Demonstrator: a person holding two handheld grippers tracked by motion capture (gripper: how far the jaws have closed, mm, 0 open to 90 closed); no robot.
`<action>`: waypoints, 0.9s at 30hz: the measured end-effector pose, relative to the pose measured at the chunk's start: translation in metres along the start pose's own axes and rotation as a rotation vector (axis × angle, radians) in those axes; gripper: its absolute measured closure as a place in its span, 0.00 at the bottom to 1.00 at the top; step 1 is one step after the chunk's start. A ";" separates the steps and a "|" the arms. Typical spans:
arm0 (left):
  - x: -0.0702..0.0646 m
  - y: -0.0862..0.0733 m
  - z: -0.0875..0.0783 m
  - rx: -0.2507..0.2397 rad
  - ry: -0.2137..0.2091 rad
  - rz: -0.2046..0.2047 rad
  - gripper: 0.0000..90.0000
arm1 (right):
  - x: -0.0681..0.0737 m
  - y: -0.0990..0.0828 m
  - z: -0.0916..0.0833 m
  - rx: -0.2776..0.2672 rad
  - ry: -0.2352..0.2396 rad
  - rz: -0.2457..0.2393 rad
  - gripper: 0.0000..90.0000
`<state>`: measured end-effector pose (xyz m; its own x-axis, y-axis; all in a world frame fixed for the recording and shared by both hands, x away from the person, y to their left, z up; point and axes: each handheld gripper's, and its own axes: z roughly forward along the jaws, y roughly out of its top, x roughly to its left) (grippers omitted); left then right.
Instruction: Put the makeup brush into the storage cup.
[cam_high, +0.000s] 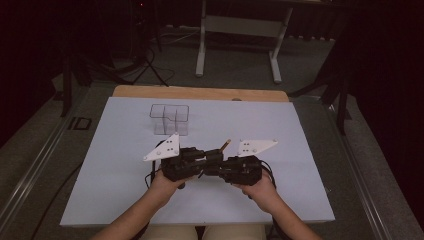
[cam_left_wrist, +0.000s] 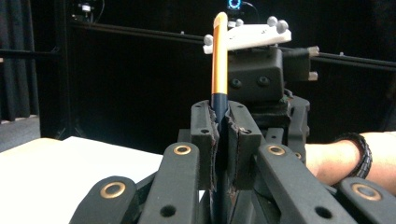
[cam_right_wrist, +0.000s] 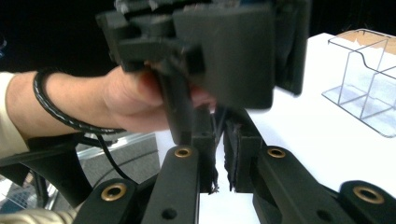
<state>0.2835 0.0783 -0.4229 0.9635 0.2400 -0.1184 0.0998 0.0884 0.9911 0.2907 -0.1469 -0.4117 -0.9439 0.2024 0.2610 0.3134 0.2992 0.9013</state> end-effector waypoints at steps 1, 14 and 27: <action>0.000 0.000 0.000 0.000 0.000 0.000 0.94 | 0.000 0.000 0.000 -0.002 0.002 0.000 0.92; 0.000 -0.002 0.001 0.005 -0.014 -0.017 0.93 | -0.003 0.002 0.000 0.017 0.033 0.017 0.94; -0.003 0.010 0.003 0.049 -0.013 -0.009 0.80 | -0.004 -0.003 -0.002 0.084 -0.004 -0.011 0.94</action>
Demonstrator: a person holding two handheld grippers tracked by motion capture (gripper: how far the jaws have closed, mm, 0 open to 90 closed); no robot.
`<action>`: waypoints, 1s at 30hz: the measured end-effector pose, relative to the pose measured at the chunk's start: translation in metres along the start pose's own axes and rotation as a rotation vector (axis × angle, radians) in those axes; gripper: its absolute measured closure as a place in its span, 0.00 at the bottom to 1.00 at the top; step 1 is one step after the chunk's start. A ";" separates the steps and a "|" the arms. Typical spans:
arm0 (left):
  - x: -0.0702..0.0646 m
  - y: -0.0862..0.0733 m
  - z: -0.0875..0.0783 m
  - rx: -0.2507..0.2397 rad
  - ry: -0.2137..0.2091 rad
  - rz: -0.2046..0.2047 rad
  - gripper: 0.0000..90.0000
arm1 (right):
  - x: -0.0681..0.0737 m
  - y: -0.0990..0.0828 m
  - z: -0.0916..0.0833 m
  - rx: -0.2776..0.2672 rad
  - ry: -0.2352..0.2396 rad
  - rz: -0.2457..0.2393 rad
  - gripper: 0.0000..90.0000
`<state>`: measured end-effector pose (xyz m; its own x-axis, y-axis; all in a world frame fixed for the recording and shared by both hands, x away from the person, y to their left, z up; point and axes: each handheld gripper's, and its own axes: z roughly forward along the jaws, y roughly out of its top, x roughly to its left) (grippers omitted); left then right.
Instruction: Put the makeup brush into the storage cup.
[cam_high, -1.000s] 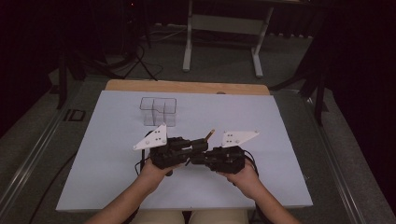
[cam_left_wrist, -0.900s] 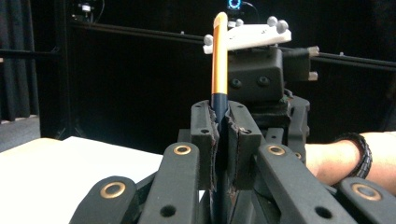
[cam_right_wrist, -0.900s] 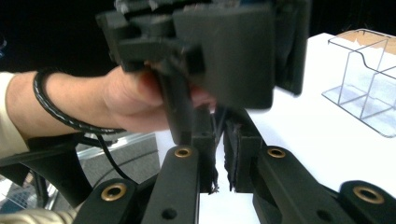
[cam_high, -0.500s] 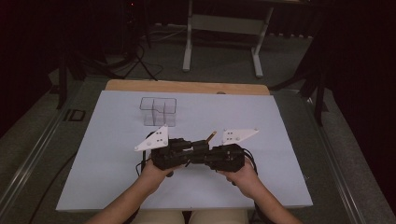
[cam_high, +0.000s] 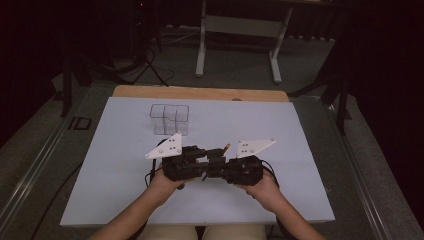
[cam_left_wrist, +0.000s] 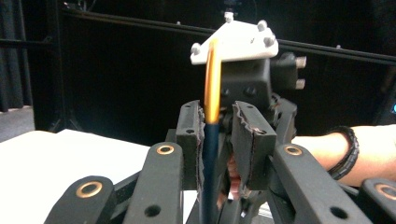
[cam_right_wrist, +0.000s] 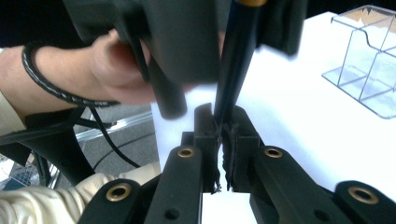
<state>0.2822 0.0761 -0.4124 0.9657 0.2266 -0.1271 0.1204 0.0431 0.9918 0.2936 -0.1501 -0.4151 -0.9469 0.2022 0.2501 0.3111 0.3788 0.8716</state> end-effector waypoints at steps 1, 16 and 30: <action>0.000 0.003 0.000 0.008 0.003 -0.003 0.80 | 0.000 -0.001 0.001 0.024 -0.018 -0.015 0.94; 0.003 0.009 0.003 0.087 0.025 -0.049 0.93 | 0.000 -0.006 0.007 0.115 -0.055 -0.046 0.94; 0.005 0.013 -0.002 0.065 0.103 0.009 0.95 | -0.001 -0.005 0.001 0.061 -0.068 -0.032 0.82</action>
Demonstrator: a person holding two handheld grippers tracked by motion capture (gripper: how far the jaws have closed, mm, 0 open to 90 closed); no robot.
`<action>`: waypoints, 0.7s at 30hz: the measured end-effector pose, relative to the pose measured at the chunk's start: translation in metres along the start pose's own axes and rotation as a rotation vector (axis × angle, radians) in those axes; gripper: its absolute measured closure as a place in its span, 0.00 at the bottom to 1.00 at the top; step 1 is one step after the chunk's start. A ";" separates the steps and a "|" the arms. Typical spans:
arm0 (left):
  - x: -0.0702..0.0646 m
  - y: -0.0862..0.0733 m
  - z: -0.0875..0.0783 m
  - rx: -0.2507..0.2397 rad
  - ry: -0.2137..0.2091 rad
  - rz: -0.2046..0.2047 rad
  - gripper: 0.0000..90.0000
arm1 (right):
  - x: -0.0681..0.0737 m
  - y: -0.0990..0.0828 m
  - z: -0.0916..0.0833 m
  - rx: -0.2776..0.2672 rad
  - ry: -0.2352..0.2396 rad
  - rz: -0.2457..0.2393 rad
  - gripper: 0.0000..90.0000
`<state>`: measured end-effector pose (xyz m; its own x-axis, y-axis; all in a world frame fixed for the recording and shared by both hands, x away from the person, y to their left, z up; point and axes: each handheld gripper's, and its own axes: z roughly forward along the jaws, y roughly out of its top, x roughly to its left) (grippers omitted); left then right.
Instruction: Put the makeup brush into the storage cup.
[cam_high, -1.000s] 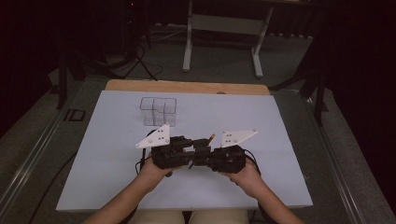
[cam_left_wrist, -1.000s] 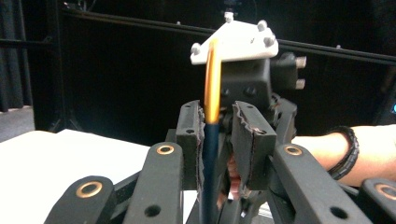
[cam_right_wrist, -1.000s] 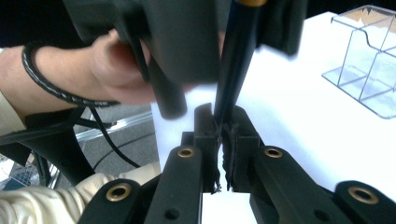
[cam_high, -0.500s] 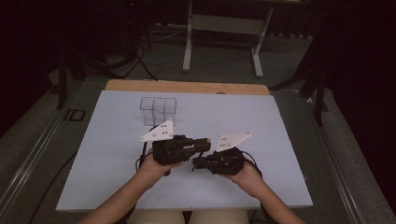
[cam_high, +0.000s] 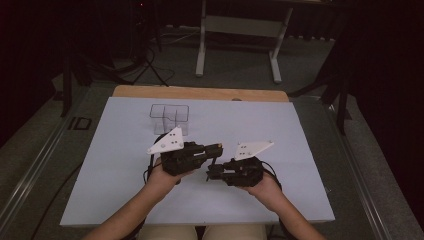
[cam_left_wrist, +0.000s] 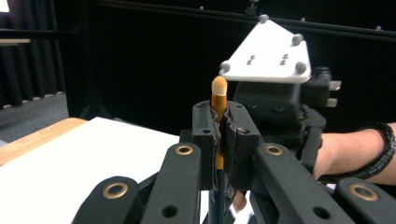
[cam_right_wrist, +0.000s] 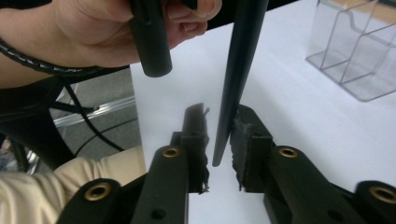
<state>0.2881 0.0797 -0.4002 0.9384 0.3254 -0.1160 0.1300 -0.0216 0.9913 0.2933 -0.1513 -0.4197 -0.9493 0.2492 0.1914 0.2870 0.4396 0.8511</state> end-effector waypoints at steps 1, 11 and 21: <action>0.001 0.000 0.000 -0.002 0.005 -0.005 0.95 | 0.000 0.001 -0.002 -0.013 0.004 0.004 0.80; 0.006 0.009 -0.007 -0.024 0.053 -0.014 0.95 | -0.005 0.002 -0.029 -0.092 -0.043 -0.009 0.54; 0.012 0.019 -0.018 -0.045 0.103 -0.018 0.95 | -0.011 -0.006 -0.051 -0.141 -0.101 0.003 0.39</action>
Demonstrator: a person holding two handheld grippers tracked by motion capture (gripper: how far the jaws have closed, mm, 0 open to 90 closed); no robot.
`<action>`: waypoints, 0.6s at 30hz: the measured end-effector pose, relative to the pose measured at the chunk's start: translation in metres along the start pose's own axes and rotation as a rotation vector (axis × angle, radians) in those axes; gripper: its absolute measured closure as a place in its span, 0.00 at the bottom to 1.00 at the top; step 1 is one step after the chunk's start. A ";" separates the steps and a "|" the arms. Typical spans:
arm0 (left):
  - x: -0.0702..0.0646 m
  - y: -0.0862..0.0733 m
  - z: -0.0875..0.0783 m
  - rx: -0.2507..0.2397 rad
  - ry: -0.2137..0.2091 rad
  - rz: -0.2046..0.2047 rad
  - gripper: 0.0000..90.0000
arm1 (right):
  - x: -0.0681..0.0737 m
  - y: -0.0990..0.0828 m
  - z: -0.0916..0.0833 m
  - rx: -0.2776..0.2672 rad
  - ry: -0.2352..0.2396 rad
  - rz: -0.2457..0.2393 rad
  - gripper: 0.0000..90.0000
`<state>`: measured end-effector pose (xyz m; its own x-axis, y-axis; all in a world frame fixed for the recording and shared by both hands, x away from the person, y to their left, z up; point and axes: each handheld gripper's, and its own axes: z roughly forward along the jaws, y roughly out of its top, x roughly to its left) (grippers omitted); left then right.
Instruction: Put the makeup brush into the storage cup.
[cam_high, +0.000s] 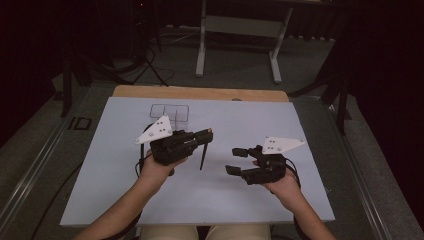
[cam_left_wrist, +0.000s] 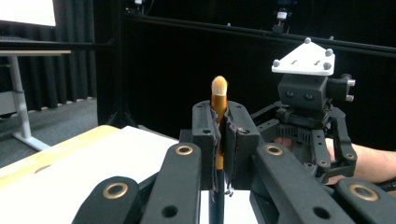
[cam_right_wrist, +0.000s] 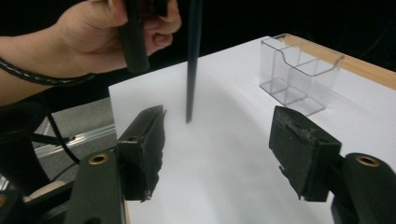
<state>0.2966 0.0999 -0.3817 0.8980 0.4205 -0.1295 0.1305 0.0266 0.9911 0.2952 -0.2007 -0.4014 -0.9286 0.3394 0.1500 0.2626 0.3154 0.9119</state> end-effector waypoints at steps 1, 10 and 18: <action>0.000 0.001 0.000 -0.003 0.006 0.003 0.95 | 0.000 -0.001 -0.001 -0.005 0.000 0.010 0.39; -0.008 0.004 0.009 -0.058 0.035 0.011 0.95 | 0.009 -0.007 0.013 -0.035 0.017 0.031 0.42; -0.015 0.000 0.020 -0.085 0.044 -0.007 0.95 | 0.016 -0.004 0.029 -0.057 -0.001 0.037 0.52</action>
<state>0.2918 0.0757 -0.3802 0.8777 0.4592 -0.1371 0.0991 0.1059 0.9894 0.2866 -0.1710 -0.4132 -0.9182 0.3512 0.1834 0.2811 0.2514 0.9262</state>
